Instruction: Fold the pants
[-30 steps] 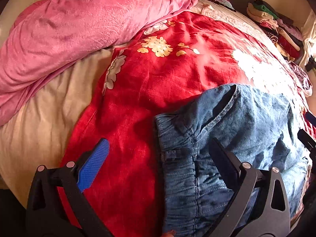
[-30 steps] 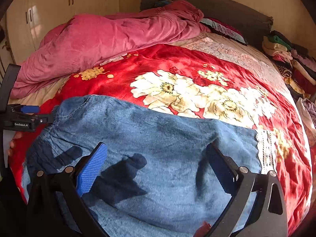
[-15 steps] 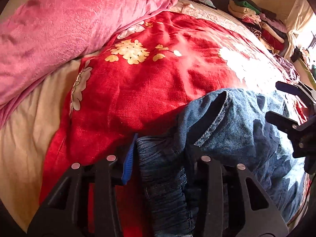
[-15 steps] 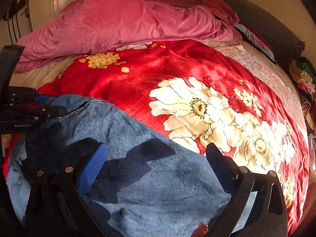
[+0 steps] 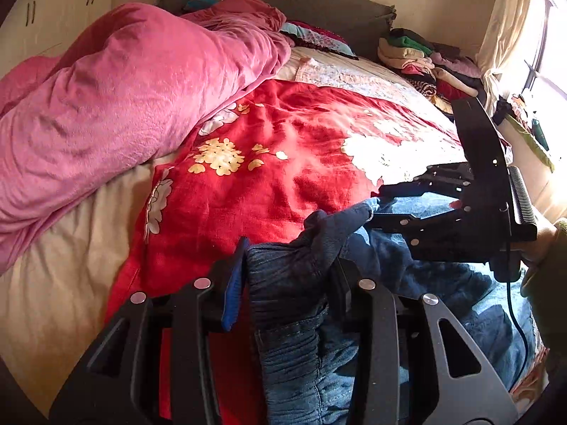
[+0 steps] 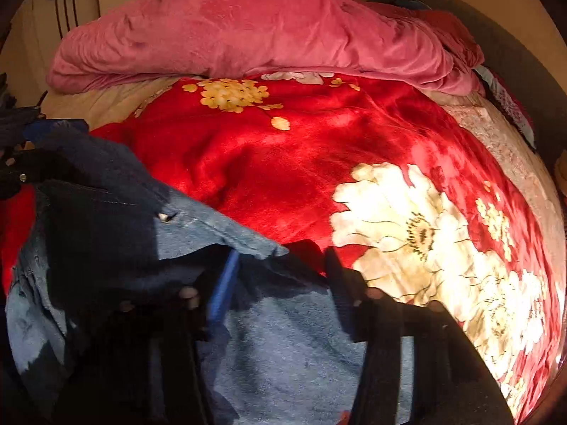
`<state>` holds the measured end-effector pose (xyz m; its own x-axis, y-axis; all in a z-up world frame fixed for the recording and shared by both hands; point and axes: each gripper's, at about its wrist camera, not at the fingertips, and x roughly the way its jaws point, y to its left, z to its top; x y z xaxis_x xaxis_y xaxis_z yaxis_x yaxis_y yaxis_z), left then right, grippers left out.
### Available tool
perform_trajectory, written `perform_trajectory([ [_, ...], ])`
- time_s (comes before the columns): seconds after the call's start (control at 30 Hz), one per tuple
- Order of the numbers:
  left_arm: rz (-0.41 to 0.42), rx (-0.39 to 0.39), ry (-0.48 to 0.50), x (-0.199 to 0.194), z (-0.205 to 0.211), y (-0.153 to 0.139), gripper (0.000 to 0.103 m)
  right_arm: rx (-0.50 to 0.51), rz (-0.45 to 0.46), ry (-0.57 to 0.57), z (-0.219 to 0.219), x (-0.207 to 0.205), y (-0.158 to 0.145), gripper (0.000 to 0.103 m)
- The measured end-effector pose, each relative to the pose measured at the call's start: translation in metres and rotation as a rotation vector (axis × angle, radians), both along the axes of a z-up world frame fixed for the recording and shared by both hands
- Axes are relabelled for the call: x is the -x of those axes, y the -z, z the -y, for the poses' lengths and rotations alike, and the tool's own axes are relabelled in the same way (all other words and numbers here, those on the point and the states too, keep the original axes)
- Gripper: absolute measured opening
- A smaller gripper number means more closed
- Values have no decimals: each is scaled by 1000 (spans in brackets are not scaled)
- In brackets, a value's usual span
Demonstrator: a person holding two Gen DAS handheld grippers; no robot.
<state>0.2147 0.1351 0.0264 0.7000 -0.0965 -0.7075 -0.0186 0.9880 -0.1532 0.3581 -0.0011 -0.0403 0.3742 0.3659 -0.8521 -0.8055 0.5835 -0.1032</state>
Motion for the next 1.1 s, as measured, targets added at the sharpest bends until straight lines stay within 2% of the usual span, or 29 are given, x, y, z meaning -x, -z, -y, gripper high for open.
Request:
perform_trajectory([
  [0.03, -1, -8, -4, 0, 1, 1, 31, -10, 2, -2, 0, 4, -1, 18],
  [0.1, -3, -14, -14, 1, -1, 2, 31, -18, 25, 11, 4, 12, -6, 11],
  [0.17, -8, -3, -26, 1, -5, 3, 31, -60, 32, 38, 14, 19, -15, 8],
  [0.37, 14, -16, -15, 13, 1, -2, 31, -180, 81, 105, 46, 52, -48, 6],
  [0.57, 68, -8, 16, 47, 12, -14, 32, -273, 102, 132, 74, 112, -68, 6],
  [0.7, 77, 11, 38, 76, 17, -10, 32, -296, 79, 117, 87, 158, -66, 6],
  [0.87, 42, 99, 66, 120, 18, 4, 33, -311, 21, 102, 98, 211, -59, 6],
  [1.0, 4, 82, 99, 146, 26, 16, 33, -273, -27, 75, 99, 249, -49, 6],
  [1.1, -25, 68, 113, 158, 28, 22, 38, -255, -65, 67, 100, 271, -39, 6],
])
